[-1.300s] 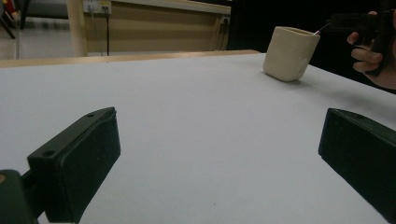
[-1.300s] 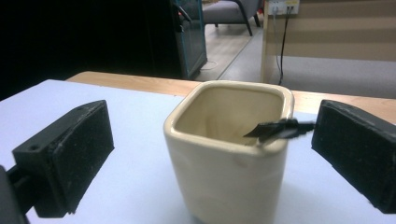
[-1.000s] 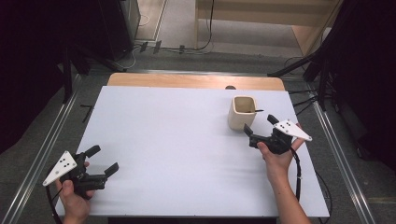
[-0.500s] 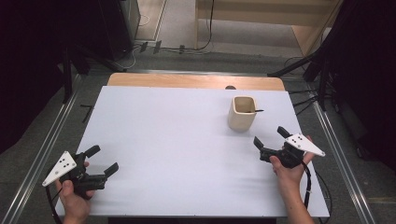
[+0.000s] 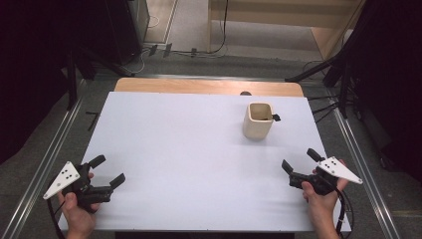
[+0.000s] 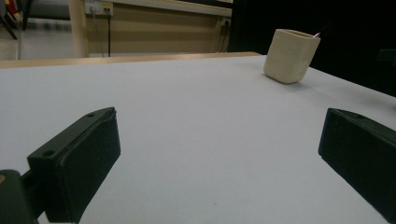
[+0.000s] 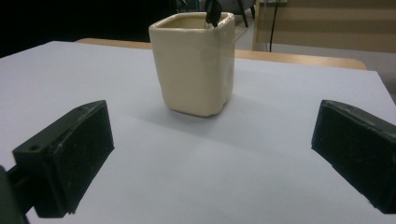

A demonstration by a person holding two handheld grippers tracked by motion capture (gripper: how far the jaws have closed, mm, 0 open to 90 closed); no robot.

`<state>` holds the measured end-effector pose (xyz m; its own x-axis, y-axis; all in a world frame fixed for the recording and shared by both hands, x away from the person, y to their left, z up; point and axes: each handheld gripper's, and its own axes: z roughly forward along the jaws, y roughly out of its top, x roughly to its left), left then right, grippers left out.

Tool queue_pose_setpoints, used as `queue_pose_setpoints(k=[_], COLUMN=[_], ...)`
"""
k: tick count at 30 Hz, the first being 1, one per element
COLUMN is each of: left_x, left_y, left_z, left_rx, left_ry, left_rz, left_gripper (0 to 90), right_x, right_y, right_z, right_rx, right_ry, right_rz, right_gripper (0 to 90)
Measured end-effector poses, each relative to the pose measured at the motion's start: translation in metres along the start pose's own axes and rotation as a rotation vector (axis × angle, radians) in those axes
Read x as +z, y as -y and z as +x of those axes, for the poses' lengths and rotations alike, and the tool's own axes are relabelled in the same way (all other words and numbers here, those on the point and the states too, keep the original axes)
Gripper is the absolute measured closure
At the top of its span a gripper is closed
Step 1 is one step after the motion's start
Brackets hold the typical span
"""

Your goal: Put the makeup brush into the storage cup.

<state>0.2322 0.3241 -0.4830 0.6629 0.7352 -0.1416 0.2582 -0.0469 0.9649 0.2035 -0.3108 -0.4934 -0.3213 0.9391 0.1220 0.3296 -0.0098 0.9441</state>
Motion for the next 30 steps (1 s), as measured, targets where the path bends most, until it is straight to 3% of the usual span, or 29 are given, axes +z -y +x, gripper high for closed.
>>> queue_pose_setpoints(k=[7, 30], left_x=[-0.001, -0.004], left_y=[-0.001, -0.002], left_z=[0.000, 0.001], left_rx=[0.000, 0.006], left_ry=[-0.001, 0.001], left_rz=[-0.005, -0.009], left_gripper=[0.0, 0.0], right_x=[-0.017, -0.056], right_y=[0.014, 0.030], right_z=[-0.006, -0.009], right_rx=[-0.004, -0.009], right_ry=[0.007, 0.013], right_rz=[0.026, 0.038], right_gripper=[0.0, 0.0])
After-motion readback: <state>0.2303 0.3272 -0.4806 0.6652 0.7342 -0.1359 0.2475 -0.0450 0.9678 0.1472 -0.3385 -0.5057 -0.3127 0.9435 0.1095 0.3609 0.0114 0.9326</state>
